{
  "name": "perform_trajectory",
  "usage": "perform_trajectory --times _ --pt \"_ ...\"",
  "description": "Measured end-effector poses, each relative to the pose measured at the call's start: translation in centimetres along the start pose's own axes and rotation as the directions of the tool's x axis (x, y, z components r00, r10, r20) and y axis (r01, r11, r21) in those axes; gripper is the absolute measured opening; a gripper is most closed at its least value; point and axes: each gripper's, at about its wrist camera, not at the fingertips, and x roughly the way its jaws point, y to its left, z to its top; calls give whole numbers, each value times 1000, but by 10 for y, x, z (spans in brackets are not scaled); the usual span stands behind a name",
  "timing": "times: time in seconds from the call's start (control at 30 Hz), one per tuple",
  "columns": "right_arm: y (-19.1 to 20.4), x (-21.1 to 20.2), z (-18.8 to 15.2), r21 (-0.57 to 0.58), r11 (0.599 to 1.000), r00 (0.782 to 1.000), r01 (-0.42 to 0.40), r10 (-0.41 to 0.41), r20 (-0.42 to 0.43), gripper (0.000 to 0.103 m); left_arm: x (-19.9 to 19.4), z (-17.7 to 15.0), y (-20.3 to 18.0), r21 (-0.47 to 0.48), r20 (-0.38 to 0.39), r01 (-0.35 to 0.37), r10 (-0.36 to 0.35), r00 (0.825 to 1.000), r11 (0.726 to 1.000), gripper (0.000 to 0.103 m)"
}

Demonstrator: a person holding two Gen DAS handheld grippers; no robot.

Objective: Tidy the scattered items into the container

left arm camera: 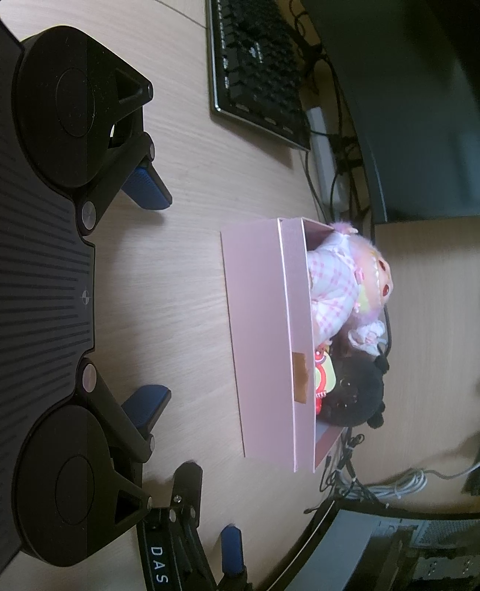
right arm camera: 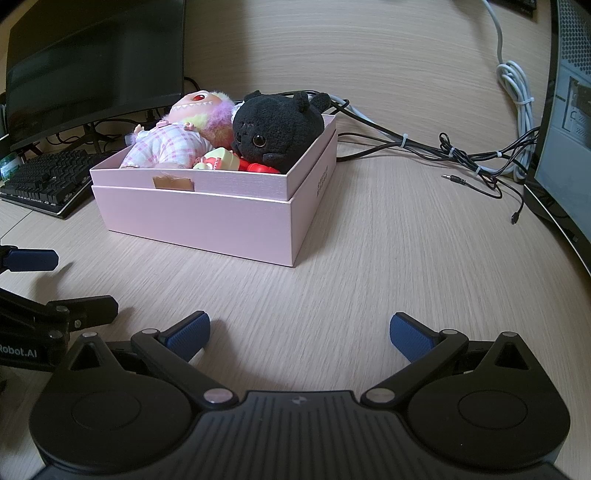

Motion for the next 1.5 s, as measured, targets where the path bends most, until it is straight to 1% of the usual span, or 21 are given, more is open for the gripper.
perform_trajectory --times 0.73,0.93,1.5 --pt "0 0 0 0 1000 1000 0 0 0 103 0 0 -1 11 2 -15 15 1000 1000 103" --pt "0 0 0 0 1000 1000 0 0 0 103 0 1 -6 41 2 -53 53 999 998 103" --pt "0 0 0 0 1000 1000 0 0 0 103 4 2 -6 37 -7 -33 33 999 999 103"
